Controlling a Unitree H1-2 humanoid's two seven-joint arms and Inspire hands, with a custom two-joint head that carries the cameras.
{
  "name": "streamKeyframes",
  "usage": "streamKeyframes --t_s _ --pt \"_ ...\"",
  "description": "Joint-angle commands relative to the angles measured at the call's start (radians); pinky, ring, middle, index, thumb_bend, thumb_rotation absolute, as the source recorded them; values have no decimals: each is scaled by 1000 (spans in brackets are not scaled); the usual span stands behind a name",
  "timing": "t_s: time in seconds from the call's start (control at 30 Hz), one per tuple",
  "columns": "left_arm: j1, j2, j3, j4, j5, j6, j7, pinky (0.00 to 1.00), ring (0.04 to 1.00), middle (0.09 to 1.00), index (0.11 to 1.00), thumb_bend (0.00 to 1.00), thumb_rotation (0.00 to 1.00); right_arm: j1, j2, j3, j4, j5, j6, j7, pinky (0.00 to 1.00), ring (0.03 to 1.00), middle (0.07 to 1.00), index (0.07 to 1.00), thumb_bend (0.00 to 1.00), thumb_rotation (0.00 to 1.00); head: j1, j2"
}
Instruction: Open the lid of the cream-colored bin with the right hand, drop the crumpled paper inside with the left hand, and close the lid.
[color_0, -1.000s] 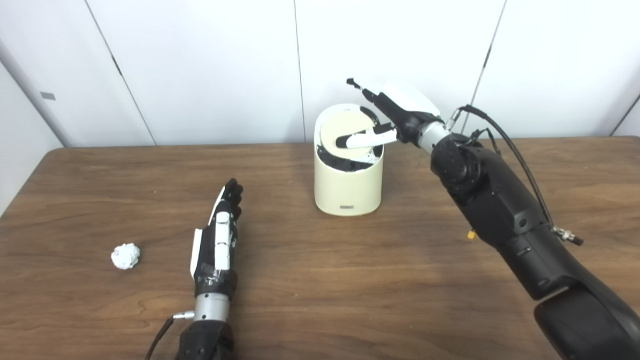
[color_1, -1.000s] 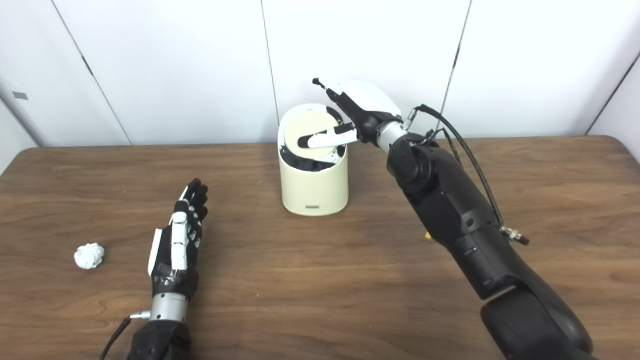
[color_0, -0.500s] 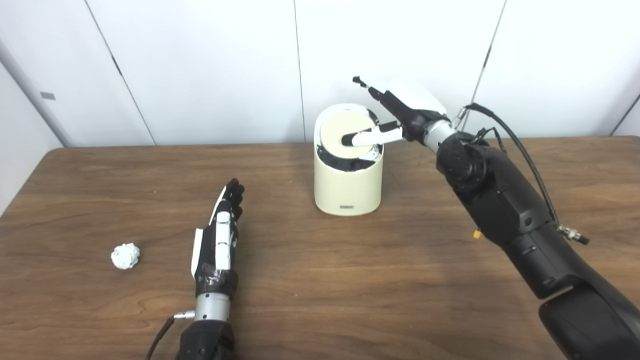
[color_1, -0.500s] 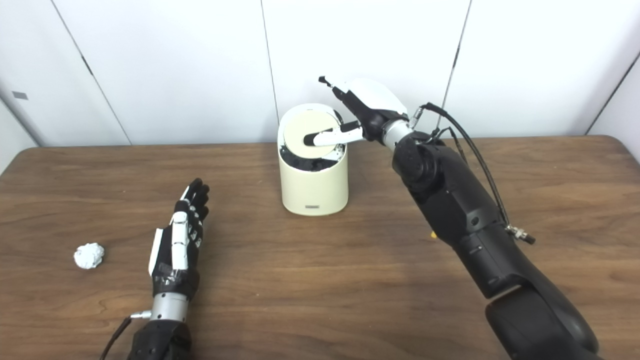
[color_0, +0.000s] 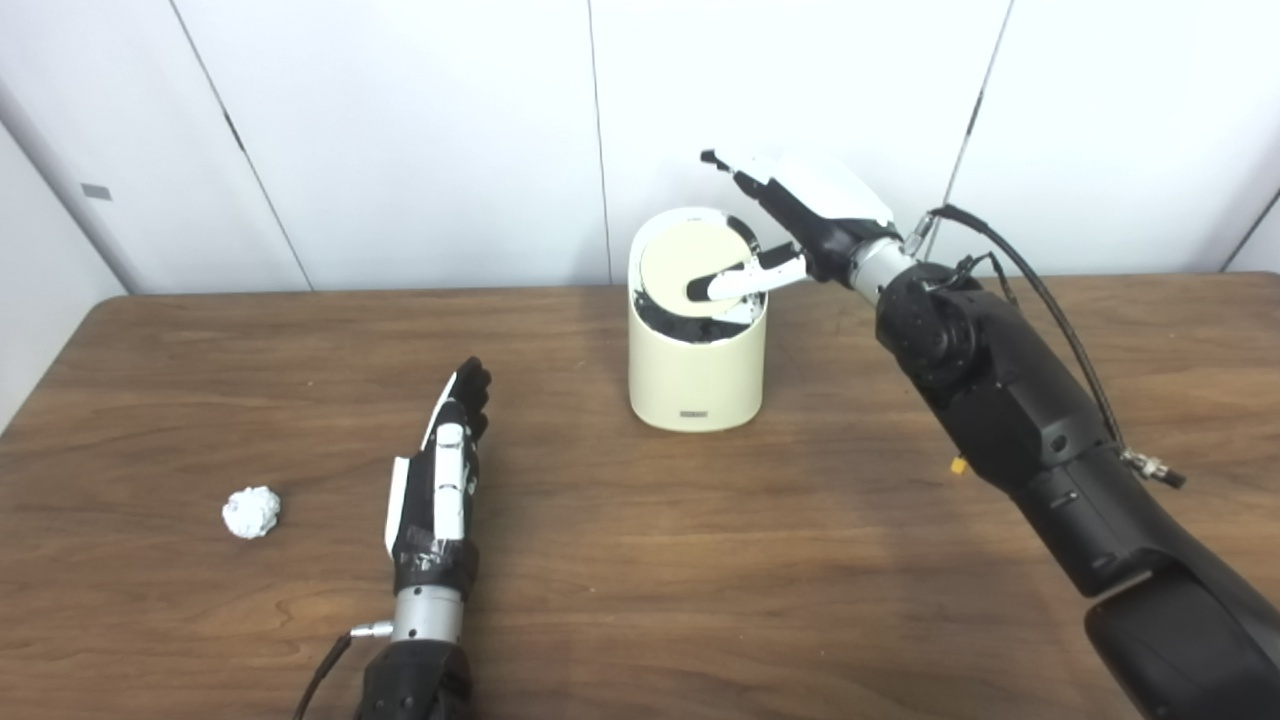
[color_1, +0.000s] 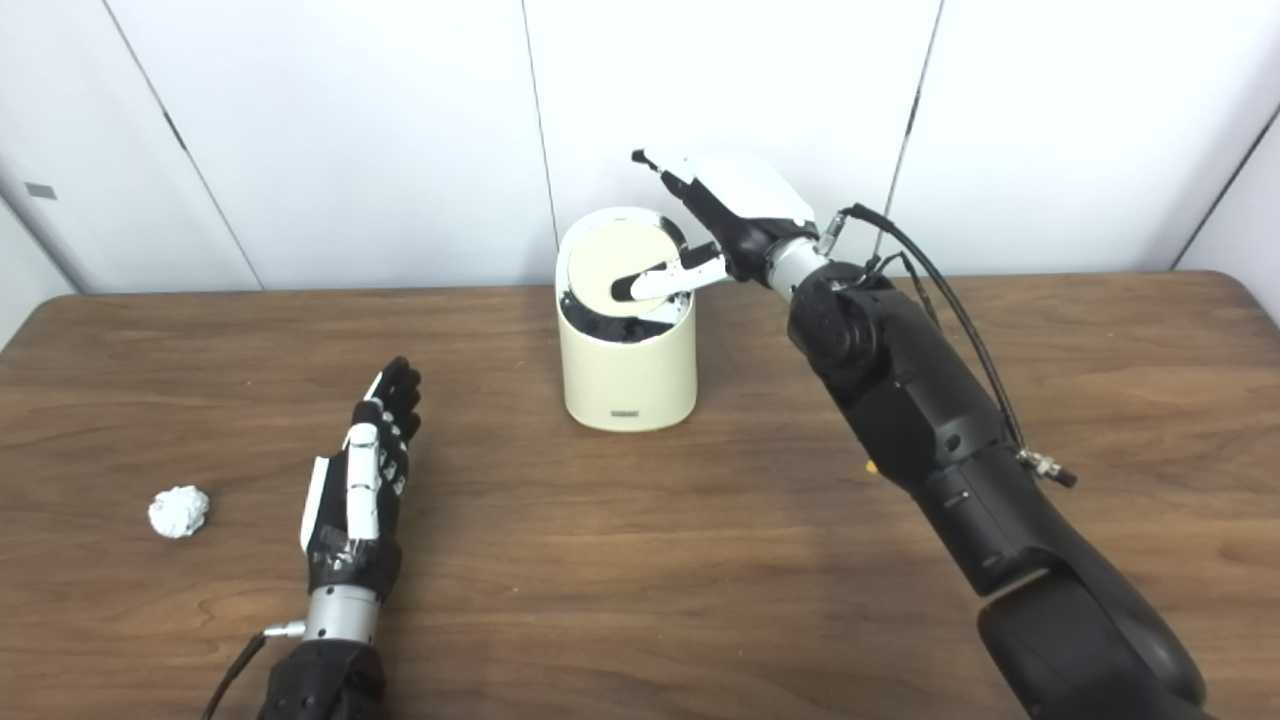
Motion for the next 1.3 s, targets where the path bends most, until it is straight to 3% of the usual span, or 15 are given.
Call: streamKeyframes --t_s 0.0,0.33,0.57,0.8,1.0,1.27 --pt "12 -23 -11 12 5 -4 6 1000 980 948 953 395 962 -54 -24 7 7 -30 -26 -16 956 946 937 949 755 516 3 1" --pt "13 -26 -15 11 6 -9 1 1000 981 952 959 393 976 -56 -40 25 13 -65 -51 -33 963 943 941 948 831 372 10 8" --pt "12 -32 -17 9 21 -11 11 987 971 942 949 403 975 -62 -73 86 18 -152 -74 -85 956 937 943 943 931 200 18 11" --pt "12 -37 -13 8 22 -9 9 999 977 948 956 407 974 -57 -81 96 20 -162 -68 -93 960 954 943 947 963 121 20 14" --pt "11 -37 -14 7 28 -5 11 1000 978 952 958 408 975 -52 -83 84 25 -139 -80 -104 953 954 938 942 962 144 22 15" --pt "14 -39 -15 1 36 -1 15 998 972 945 950 397 965 -34 -43 -14 -18 -1 -68 -64 947 949 935 937 777 439 21 15"
